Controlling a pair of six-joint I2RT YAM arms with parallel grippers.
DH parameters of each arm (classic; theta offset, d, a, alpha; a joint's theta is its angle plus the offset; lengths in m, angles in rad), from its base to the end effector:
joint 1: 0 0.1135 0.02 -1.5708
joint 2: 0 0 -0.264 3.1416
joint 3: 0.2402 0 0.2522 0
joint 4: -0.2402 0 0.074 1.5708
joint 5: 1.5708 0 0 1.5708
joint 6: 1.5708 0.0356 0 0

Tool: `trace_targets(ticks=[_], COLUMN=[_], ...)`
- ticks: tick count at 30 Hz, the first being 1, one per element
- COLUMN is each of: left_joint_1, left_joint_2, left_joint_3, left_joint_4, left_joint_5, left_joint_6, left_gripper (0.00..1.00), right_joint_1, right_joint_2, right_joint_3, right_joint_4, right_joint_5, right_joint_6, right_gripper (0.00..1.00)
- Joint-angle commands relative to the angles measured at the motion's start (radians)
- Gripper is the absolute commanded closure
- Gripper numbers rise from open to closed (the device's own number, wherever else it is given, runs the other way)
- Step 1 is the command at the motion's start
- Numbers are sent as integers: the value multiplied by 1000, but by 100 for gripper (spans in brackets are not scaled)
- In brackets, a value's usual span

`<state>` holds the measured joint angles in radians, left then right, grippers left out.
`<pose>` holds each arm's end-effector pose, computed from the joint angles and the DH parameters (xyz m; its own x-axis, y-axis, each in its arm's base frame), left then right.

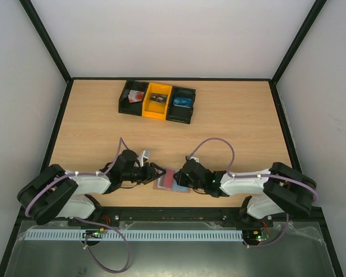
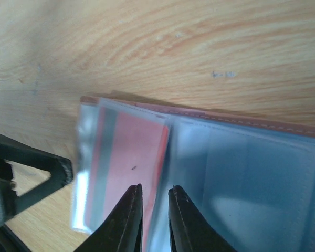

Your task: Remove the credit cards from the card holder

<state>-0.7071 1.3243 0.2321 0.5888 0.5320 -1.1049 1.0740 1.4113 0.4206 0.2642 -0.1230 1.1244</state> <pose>0.1505 -0.1523 0.1292 -0.9667 -0.1867 -0.1749 0.0756 0.4446 -0.8925 0.1126 0.2168 0.1295 -0.9631 0.1018 -0.2492 -0.1100 0.6961 0.7094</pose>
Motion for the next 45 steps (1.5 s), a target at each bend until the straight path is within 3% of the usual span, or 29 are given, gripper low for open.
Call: trace_targets(ticks=[1, 7, 13, 31, 38, 45], left_joint_1=[-22, -49, -54, -51, -52, -52], left_joint_2=[2, 44, 3, 32, 23, 16], left_joint_3=[25, 47, 57, 55, 52, 45], left_joint_4=[35, 70, -15, -85, -98, -92], left_joint_5=[11, 13, -49, -103, -110, -102], left_joint_6=[-23, -39, -7, 45, 50, 48], left_gripper=[50, 49, 47, 45, 45, 44], right_joint_1=[6, 5, 5, 11, 18, 21], right_joint_2=[-128, -256, -280, -57, -6, 16], right_joint_3=[-29, -64, -75, -37, -19, -24], right_joint_4=[-80, -127, -99, 59, 60, -11], right_joint_5=[100, 168, 117, -24, -33, 11], right_joint_6=[-14, -16, -4, 24, 22, 12], right_gripper=[83, 80, 82, 82, 83, 90])
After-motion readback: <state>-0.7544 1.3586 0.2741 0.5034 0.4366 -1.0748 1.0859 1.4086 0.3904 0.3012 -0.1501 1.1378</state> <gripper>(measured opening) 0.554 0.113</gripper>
